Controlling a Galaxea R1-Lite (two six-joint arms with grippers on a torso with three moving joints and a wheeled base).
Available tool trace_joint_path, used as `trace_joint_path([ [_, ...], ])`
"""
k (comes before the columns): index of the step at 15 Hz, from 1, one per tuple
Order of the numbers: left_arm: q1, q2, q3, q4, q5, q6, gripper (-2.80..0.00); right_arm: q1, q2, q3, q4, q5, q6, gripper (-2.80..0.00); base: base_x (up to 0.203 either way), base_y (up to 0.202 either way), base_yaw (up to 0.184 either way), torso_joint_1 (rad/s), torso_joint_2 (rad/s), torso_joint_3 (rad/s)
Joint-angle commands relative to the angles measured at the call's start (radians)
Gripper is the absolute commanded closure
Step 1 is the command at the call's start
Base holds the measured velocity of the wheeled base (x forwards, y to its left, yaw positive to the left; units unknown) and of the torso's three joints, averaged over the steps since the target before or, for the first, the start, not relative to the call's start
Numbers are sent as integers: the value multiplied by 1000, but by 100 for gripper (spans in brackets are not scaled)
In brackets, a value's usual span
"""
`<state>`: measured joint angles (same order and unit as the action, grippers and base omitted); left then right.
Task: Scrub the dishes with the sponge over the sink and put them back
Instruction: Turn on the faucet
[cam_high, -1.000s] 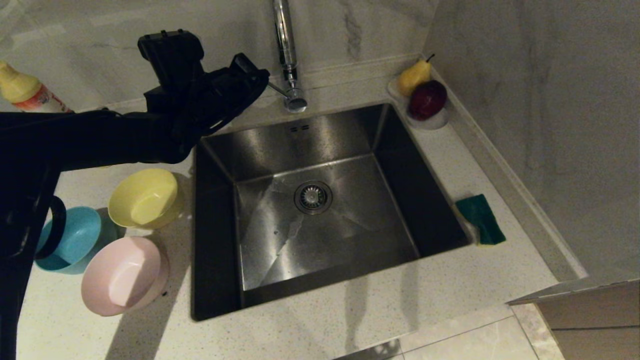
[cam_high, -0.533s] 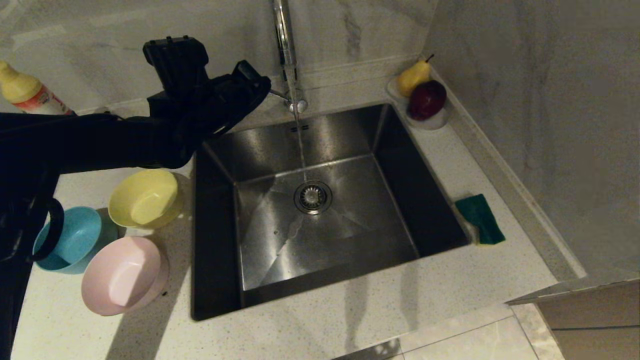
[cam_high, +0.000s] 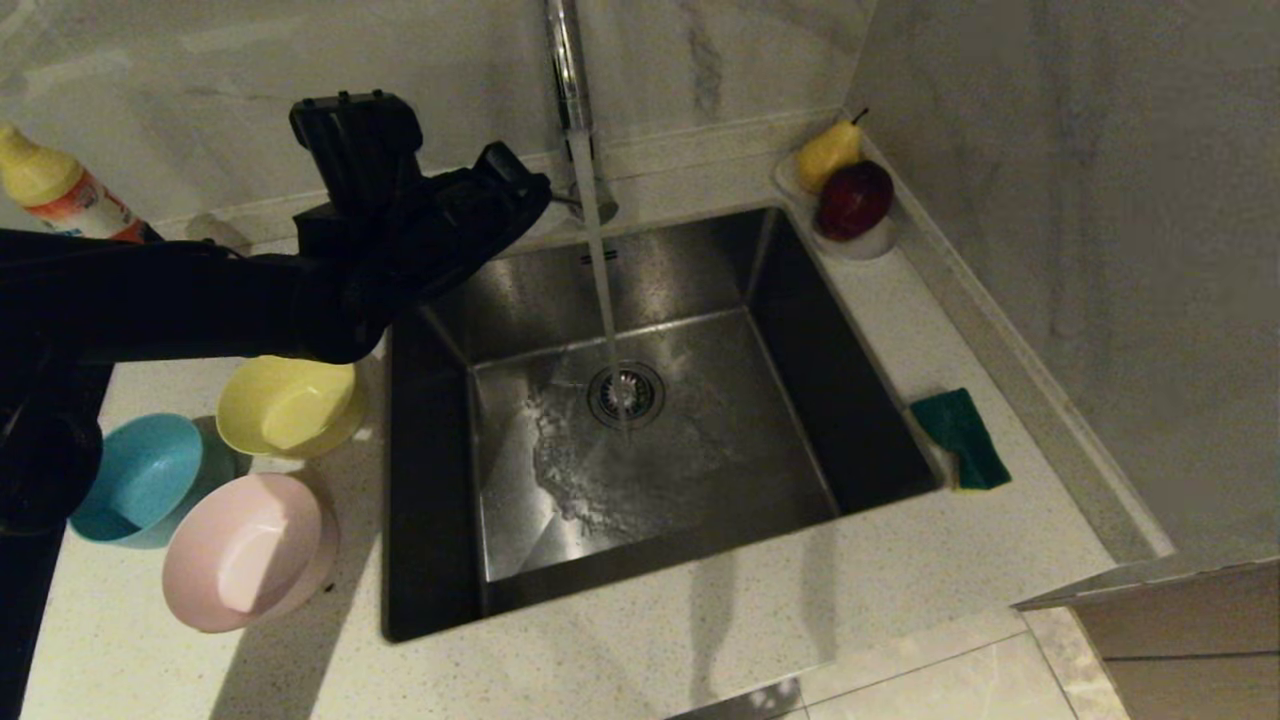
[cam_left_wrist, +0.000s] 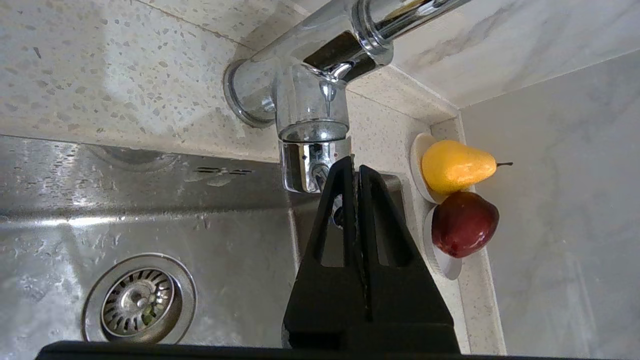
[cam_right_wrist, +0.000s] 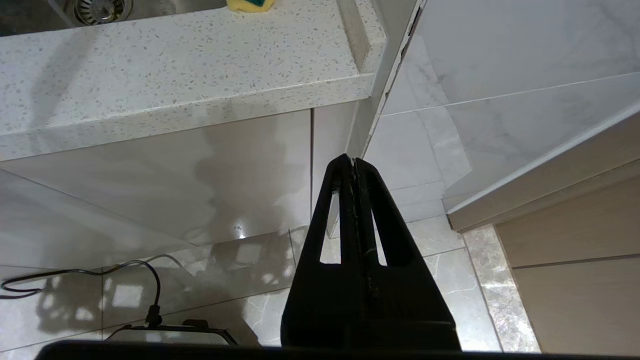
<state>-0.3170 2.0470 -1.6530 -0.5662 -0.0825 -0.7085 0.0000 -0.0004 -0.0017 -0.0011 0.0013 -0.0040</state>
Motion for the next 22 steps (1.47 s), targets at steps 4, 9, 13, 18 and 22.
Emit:
trace_joint_path([
  [4, 70, -41, -119, 7, 56, 7, 0, 0, 0, 0, 0, 0, -1, 0, 0, 0, 0, 0, 0, 0],
  [9, 87, -242, -69, 99, 112, 188, 0, 0, 0, 0, 0, 0, -1, 0, 0, 0, 0, 0, 0, 0],
  [13, 88, -492, 202, 109, 294, 483, 0, 0, 0, 0, 0, 0, -1, 0, 0, 0, 0, 0, 0, 0],
  [18, 97, -948, 614, 82, 381, 616, 0, 0, 0, 0, 0, 0, -1, 0, 0, 0, 0, 0, 0, 0],
  [22, 202, -1298, 950, 83, 388, 734, 0, 0, 0, 0, 0, 0, -1, 0, 0, 0, 0, 0, 0, 0],
])
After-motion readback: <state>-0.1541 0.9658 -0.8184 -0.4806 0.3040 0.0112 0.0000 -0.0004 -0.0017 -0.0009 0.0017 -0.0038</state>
